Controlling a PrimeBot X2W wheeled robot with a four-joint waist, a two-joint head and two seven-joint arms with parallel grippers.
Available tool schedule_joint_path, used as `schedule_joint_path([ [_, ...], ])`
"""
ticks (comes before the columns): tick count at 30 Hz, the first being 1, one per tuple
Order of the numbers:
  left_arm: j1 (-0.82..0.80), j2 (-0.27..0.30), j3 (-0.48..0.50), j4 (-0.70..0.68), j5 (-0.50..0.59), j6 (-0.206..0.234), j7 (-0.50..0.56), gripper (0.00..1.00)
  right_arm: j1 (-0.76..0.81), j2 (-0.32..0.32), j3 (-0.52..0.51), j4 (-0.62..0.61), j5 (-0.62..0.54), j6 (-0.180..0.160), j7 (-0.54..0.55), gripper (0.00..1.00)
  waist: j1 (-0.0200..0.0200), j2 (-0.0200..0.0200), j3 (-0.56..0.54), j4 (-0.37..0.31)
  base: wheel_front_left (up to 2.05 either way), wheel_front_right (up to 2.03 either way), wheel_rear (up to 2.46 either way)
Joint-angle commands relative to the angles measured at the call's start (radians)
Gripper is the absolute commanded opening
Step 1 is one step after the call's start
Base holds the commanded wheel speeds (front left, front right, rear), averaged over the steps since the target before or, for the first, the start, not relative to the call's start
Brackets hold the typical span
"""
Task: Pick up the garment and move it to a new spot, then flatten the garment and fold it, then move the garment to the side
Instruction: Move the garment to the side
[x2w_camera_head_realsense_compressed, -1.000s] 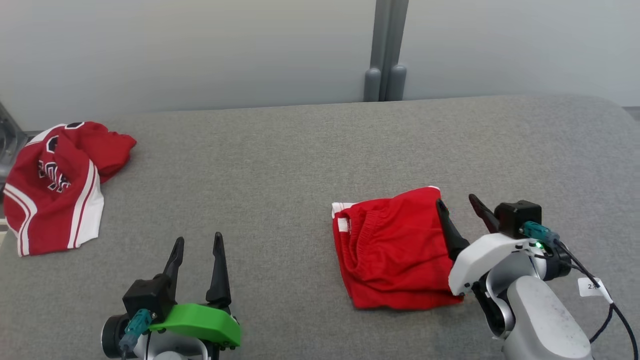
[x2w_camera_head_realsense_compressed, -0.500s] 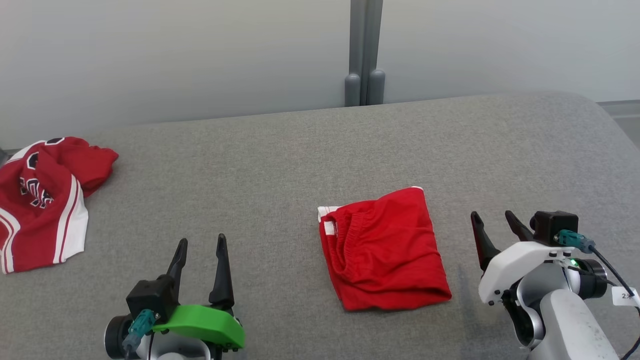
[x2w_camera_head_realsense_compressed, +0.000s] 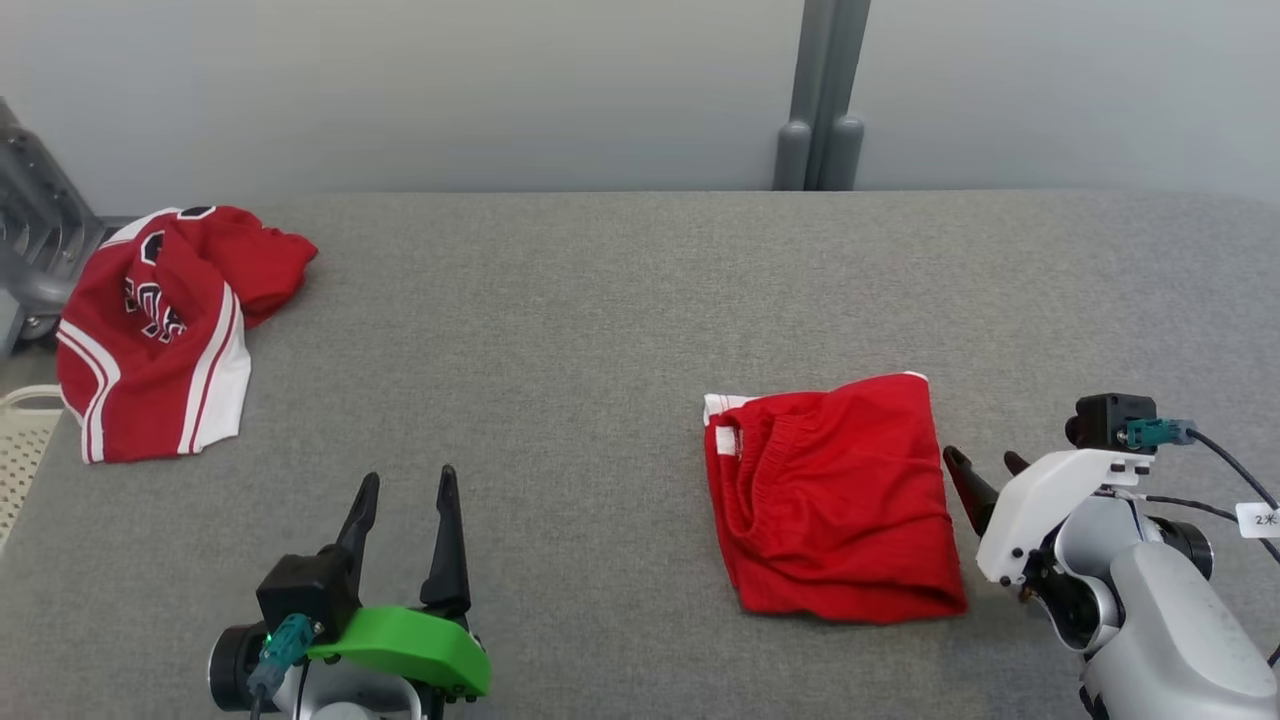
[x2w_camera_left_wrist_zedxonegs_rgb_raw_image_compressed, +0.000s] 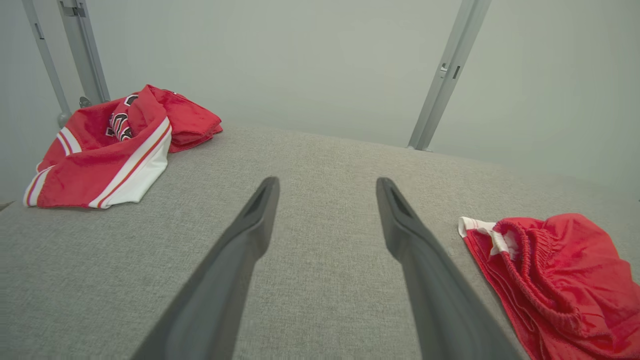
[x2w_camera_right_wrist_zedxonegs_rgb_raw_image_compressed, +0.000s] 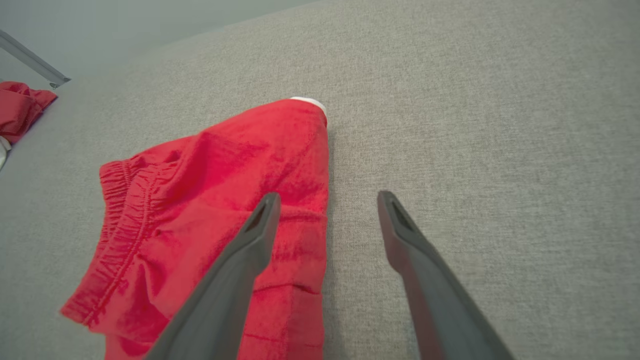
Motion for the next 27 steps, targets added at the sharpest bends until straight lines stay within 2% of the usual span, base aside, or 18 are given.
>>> schedule_joint_path([
  [1, -0.021, 0.008, 0.001, -0.008, 0.01, 0.001, 0.002, 1.0, -0.023, -0.021, 0.02, 0.033, 0.05, 0.0, 0.017, 1.0, 0.0, 0.0, 0.035, 0.043, 0.0, 0.0, 0.0],
  [11, -0.042, 0.01, -0.001, -0.007, 0.01, 0.0, -0.001, 1.0, -0.078, -0.08, 0.106, 0.145, 0.191, 0.0, 0.052, 1.0, 0.0, 0.0, 0.072, 0.081, 0.0, 0.0, 0.0],
  [17, -0.048, 0.01, -0.001, -0.009, 0.008, 0.005, -0.003, 1.0, -0.097, -0.098, 0.185, 0.17, 0.282, 0.0, 0.057, 1.0, 0.0, 0.0, 0.086, 0.084, 0.0, 0.0, 0.0],
  [19, -0.051, 0.01, -0.001, -0.011, 0.009, 0.008, -0.004, 1.0, -0.107, -0.108, 0.21, 0.171, 0.297, 0.0, 0.046, 0.42, 0.0, 0.0, 0.089, 0.08, 0.0, 0.0, 0.0],
  [20, -0.054, 0.01, -0.001, -0.012, 0.01, 0.007, -0.005, 1.0, -0.114, -0.115, 0.222, 0.172, 0.3, 0.0, 0.033, 0.25, 0.0, 0.0, 0.091, 0.078, 0.0, 0.0, 0.0],
  [21, -0.056, 0.01, -0.002, -0.013, 0.011, 0.006, -0.006, 1.0, -0.121, -0.123, 0.232, 0.174, 0.302, 0.0, 0.02, 0.04, 0.0, 0.0, 0.093, 0.075, 0.0, 0.0, 0.0],
  [22, -0.058, 0.01, -0.002, -0.013, 0.012, 0.005, -0.006, 1.0, -0.128, -0.129, 0.24, 0.177, 0.304, 0.0, 0.009, 0.0, 0.0, 0.0, 0.094, 0.071, 0.0, 0.0, 0.0],
  [27, -0.071, 0.008, -0.007, -0.019, 0.015, 0.0, -0.009, 1.0, -0.165, -0.16, 0.279, 0.204, 0.301, 0.0, -0.038, 0.0, 0.0, 0.0, 0.101, 0.04, 0.0, 0.0, 0.0],
])
